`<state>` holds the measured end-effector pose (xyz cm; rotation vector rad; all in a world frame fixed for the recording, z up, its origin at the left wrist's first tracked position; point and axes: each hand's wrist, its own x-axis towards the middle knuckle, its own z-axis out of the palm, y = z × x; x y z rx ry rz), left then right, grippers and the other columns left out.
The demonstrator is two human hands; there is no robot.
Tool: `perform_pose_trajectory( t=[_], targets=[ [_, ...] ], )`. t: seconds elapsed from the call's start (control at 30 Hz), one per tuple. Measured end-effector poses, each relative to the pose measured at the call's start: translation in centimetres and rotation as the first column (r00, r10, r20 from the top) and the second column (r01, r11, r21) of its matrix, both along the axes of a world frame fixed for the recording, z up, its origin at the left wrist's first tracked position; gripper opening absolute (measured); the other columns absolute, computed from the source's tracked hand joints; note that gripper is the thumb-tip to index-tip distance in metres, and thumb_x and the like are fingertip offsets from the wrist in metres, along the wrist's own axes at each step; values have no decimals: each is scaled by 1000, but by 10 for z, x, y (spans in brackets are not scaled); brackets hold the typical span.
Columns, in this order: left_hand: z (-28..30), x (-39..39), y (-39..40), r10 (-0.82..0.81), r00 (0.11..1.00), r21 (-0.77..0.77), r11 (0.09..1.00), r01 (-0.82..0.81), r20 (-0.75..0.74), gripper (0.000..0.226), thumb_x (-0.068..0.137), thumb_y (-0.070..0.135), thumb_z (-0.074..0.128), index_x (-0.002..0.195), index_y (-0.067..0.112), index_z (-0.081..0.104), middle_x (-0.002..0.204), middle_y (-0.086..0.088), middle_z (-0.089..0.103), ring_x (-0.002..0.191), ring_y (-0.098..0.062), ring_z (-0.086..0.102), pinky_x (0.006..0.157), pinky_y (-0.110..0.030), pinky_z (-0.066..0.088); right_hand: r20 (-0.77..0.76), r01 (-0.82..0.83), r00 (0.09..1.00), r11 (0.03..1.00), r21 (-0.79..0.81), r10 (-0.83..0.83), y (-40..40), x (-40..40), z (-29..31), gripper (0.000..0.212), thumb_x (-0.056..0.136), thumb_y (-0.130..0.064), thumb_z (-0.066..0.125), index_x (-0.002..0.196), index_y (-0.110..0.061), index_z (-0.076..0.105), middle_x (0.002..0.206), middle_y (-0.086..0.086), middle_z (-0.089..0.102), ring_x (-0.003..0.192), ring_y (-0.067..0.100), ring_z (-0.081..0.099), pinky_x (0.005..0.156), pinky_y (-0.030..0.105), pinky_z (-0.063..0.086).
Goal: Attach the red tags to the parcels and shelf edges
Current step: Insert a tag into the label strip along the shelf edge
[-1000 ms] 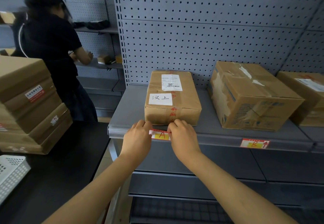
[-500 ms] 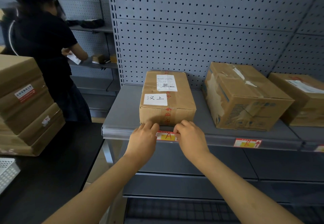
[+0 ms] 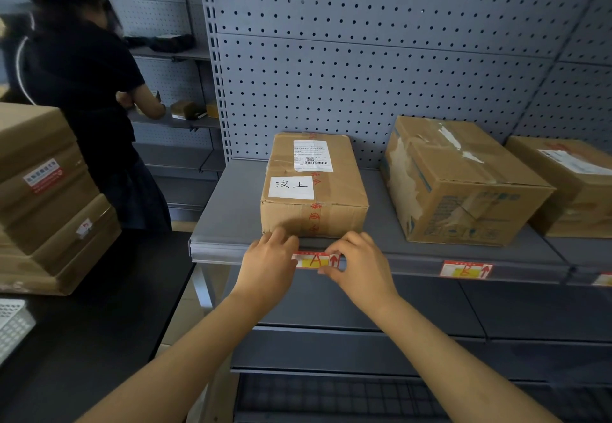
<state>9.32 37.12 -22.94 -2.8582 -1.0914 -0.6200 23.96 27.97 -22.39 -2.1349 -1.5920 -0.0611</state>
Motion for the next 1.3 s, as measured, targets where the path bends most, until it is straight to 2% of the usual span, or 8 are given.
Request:
perform_pose_trajectory(
  t=[0.2, 0.3, 0.57, 0.8, 0.93, 1.03, 1.13, 1.3],
  targets=[
    [-4, 2, 1, -34, 999, -10, 999, 34, 42, 20, 69, 14, 80, 80, 14, 63, 86, -6, 64, 65, -24, 61, 55, -31, 50, 10, -22, 1000, 1000, -2, 22, -2, 1, 1, 30, 77, -37, 74, 102, -22, 68, 99, -5, 60, 99, 14, 50, 75, 26, 44],
    [-6, 2, 1, -41, 996, -28, 999, 44, 84, 17, 73, 17, 77, 84, 15, 63, 90, -5, 64, 70, -23, 61, 59, -31, 51, 9, -20, 1000, 1000, -2, 20, -3, -1, 0, 28, 78, -36, 73, 102, -21, 67, 100, -5, 59, 99, 15, 51, 74, 26, 43],
    [-10, 3, -1, -33, 994, -60, 997, 39, 100, 23, 69, 9, 80, 82, 13, 61, 95, -10, 62, 74, -27, 60, 58, -34, 53, 83, -24, 996, 999, -27, 27, -2, -6, 2, 24, 84, -30, 68, 102, -15, 65, 101, 0, 55, 99, 18, 51, 75, 32, 49],
    [-7, 2, -6, -45, 998, -46, 998, 47, 47, 29, 65, 1, 78, 86, 11, 61, 94, -12, 62, 73, -29, 60, 57, -37, 53, 121, -26, 992, 999, -18, 28, -3, -7, 0, 24, 83, -27, 69, 103, -14, 65, 103, 1, 56, 100, 20, 51, 75, 34, 49],
    [-2, -3, -5, -38, 999, -64, 997, 40, 32, 25, 69, 1, 73, 88, 12, 63, 97, -10, 62, 75, -29, 61, 59, -36, 51, 121, -18, 992, 1000, -23, 21, -5, -9, 1, 27, 85, -28, 67, 109, -17, 64, 108, -2, 56, 103, 18, 50, 80, 33, 49],
    [5, -6, -6, -33, 999, -60, 998, 33, 5, 23, 77, 3, 66, 98, 13, 64, 106, -9, 60, 85, -29, 61, 68, -37, 49, 98, -13, 995, 1000, -8, 13, -8, -11, 4, 27, 87, -26, 65, 112, -17, 64, 110, -2, 56, 104, 18, 50, 81, 31, 49],
    [13, -12, -6, -11, 998, -93, 996, 5, -66, 27, 86, 9, 56, 111, 17, 59, 117, -4, 56, 98, -25, 57, 80, -33, 47, 71, 10, 997, 1000, 6, -11, -12, -11, 11, 26, 88, -23, 62, 114, -19, 64, 112, -3, 57, 107, 17, 49, 82, 30, 47],
    [46, -23, 9, -43, 986, -279, 960, -4, -160, 27, 86, 18, 53, 113, 20, 57, 115, 0, 60, 100, -23, 60, 80, -33, 49, -9, 28, 1000, 999, 17, -28, -16, -13, 27, 24, 88, -18, 62, 112, -20, 64, 112, -4, 60, 108, 16, 51, 85, 28, 48]
  ],
)
